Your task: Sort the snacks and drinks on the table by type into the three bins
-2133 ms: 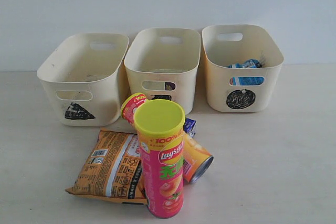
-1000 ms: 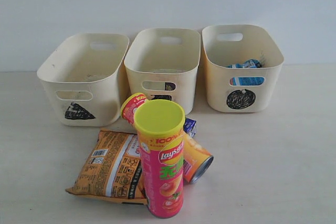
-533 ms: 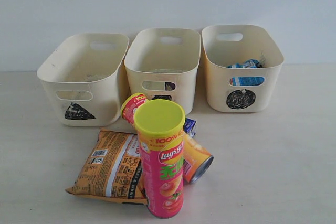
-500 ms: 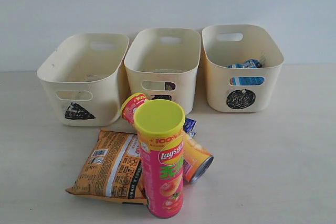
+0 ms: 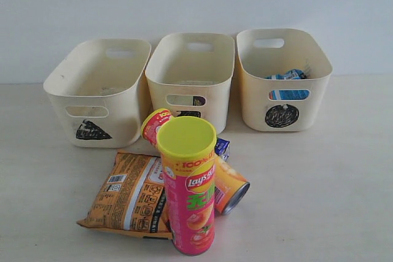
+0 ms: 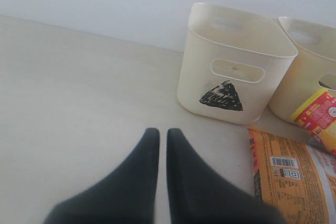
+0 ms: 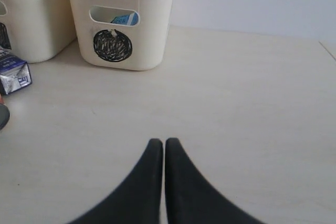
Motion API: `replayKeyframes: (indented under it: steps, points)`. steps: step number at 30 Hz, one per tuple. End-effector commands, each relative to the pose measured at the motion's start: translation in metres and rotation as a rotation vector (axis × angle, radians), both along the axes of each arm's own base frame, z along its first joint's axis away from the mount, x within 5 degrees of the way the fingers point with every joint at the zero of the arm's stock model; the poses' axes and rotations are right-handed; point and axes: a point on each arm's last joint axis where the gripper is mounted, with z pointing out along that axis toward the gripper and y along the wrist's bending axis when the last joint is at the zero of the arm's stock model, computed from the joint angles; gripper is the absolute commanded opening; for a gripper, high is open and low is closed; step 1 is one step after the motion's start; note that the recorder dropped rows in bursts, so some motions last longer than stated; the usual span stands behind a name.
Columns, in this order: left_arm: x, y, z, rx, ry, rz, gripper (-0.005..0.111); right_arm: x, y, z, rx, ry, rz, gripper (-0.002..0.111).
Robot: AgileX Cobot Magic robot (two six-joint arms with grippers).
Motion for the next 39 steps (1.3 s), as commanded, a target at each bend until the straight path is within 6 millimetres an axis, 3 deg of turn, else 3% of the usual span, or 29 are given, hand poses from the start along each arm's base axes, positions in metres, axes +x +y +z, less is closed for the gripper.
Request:
replayKeyframes:
  steps: [1,12,16,21,25,30,32,35,39]
  points:
    - [0.0,0.0,-0.001,-0.007,-0.004,0.004,0.005,0.0,-0.005,0.002,-0.14,-0.032,-0.025,0.0]
    - [0.0,-0.001,0.0,-0.034,-0.012,0.003,0.005,0.001,-0.004,0.003,-0.085,-0.036,-0.021,0.0]
    - [0.001,-0.004,0.003,-0.211,-0.04,-0.008,0.005,0.001,-0.003,0.003,-0.083,-0.036,-0.021,0.0]
    - [0.002,-0.008,0.012,-0.588,-0.129,-0.006,0.005,0.001,-0.003,0.003,-0.081,-0.036,-0.021,0.0]
    - [0.001,-0.01,0.013,-0.726,-0.131,-0.016,0.005,0.0,-0.003,0.002,-0.076,-0.027,-0.02,0.0]
    - [0.001,-0.013,0.017,-0.982,-0.142,-0.029,0.005,0.0,-0.003,0.001,0.099,-0.001,-0.063,0.0]
    - [0.001,-0.011,0.019,-0.977,-0.167,-0.014,0.005,0.0,-0.004,0.001,0.144,-0.001,-0.085,0.0]
    - [-0.001,-0.006,0.036,-0.831,-0.261,-0.011,0.005,0.0,-0.006,0.001,0.154,-0.001,-0.106,0.0]
    - [-0.013,-0.008,0.083,-0.595,-0.399,-0.08,0.005,0.0,-0.007,0.002,0.128,-0.015,-0.109,0.0]
